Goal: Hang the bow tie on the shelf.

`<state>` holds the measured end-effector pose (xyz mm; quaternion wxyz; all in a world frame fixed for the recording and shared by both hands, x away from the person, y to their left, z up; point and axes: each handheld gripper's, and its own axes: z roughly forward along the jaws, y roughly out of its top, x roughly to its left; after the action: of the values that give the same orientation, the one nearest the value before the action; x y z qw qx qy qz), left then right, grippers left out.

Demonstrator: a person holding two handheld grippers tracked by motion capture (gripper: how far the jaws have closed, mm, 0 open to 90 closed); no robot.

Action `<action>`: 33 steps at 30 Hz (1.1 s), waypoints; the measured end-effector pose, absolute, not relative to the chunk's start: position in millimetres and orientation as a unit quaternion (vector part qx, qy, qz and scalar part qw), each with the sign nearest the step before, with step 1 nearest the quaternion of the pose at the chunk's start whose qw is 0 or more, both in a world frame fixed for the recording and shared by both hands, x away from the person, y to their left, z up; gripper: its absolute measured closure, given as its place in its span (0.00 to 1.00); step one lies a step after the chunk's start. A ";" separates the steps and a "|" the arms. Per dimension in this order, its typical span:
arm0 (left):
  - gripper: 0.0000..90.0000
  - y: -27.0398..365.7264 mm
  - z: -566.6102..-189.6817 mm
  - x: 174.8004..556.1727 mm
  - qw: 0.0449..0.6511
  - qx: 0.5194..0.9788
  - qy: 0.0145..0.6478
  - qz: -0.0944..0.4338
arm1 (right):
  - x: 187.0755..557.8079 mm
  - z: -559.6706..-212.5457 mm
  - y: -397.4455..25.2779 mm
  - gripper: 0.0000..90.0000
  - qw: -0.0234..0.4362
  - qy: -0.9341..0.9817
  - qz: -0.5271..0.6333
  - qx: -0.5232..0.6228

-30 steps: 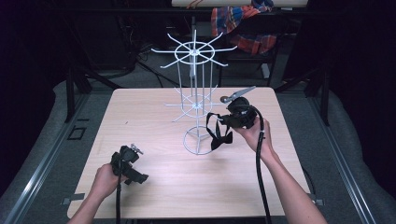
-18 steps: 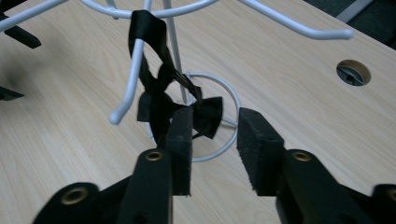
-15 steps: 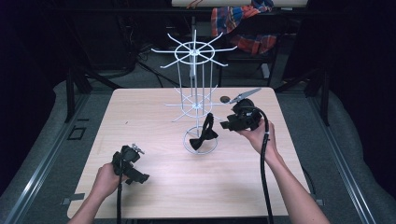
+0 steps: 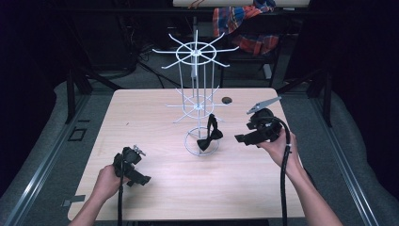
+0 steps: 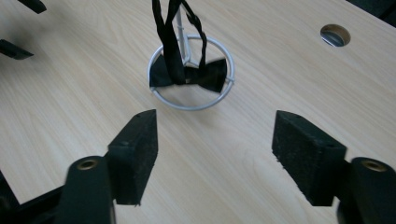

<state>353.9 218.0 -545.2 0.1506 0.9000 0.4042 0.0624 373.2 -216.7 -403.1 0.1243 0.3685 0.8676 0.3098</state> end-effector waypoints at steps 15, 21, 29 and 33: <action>0.00 218.2 -541.5 350.1 0.160 0.894 0.413 0.069 | 316.4 -441.2 -239.9 0.17 0.115 0.869 0.300 0.376; 0.00 216.4 -544.4 352.7 0.154 0.896 0.412 0.066 | 303.0 -490.9 -241.0 0.16 0.078 0.894 0.232 0.376; 0.00 215.9 -545.1 353.6 0.150 0.898 0.409 0.065 | 298.3 -509.3 -247.8 0.06 0.074 0.904 0.187 0.378; 0.00 214.9 -545.8 354.0 0.148 0.899 0.407 0.062 | 303.0 -511.6 -250.6 0.02 0.074 0.905 0.172 0.382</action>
<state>354.0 214.9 -545.8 0.1483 0.8991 0.4072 0.0624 303.0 -250.6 -511.6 0.0739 0.3820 0.9050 0.1720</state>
